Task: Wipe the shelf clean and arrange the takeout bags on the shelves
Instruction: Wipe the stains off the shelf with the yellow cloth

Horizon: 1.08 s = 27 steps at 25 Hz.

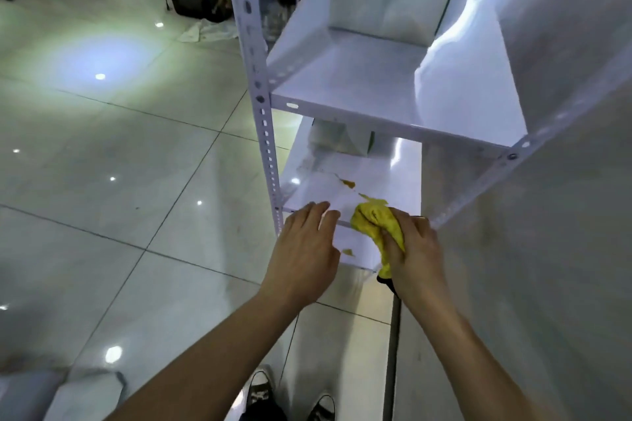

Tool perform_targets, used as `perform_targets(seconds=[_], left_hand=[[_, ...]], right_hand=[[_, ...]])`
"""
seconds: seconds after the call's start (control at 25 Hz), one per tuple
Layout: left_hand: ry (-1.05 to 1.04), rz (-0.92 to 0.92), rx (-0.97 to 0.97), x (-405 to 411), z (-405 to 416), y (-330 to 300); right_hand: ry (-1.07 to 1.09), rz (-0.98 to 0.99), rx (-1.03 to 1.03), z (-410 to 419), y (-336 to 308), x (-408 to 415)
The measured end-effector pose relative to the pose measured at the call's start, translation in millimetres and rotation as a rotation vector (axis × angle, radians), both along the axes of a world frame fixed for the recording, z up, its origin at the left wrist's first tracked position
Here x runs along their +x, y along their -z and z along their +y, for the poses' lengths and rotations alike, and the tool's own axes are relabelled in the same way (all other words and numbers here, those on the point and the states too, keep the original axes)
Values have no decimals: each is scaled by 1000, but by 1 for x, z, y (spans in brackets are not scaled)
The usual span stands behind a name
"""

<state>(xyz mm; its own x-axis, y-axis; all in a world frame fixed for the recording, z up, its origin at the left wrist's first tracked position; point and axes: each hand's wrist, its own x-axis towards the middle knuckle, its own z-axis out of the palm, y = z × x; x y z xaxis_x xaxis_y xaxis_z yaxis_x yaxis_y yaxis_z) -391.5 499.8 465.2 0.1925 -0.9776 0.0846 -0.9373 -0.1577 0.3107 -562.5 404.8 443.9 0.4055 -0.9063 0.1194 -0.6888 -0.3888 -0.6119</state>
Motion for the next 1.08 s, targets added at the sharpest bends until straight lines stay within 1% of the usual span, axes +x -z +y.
perform_targets(seconds=[0.28, 0.36, 0.44, 0.48, 0.56, 0.6, 0.64, 0.72, 0.76, 0.84, 0.92, 0.96, 1.0, 1.08], left_hand=[[-41, -1, 45, 25, -23, 115], [-50, 9, 69, 32, -30, 142], [-52, 16, 72, 40, -39, 169], [-51, 23, 61, 44, -45, 180], [-59, 33, 36, 55, -58, 200], [-72, 38, 37, 60, -64, 210], [-87, 45, 48, 64, -68, 217], [-107, 38, 83, 71, -71, 226], [-107, 26, 99, 72, -71, 229], [-98, 5, 112, 76, -70, 232], [-80, -14, 109, 81, -71, 233], [-69, -21, 113, 84, -71, 234], [-65, -15, 119, 86, -71, 236], [-61, 34, 121, 87, -68, 237]], right_hand=[[77, 72, 31, -68, 93, 32], [122, 57, -26, -91, 113, 41], [182, 85, -83, -114, 140, 48], [209, 135, -75, -124, 154, 51], [236, 315, -23, -133, 186, 57], [235, 366, -14, -132, 202, 62], [233, 370, -22, -131, 214, 65], [212, 318, -71, -133, 225, 75], [189, 322, -117, -136, 225, 80], [124, 455, -214, -144, 224, 98], [0, 643, -264, -151, 219, 127], [-69, 704, -276, -151, 218, 142], [-121, 733, -304, -151, 218, 155], [-139, 672, -381, -154, 215, 172]])
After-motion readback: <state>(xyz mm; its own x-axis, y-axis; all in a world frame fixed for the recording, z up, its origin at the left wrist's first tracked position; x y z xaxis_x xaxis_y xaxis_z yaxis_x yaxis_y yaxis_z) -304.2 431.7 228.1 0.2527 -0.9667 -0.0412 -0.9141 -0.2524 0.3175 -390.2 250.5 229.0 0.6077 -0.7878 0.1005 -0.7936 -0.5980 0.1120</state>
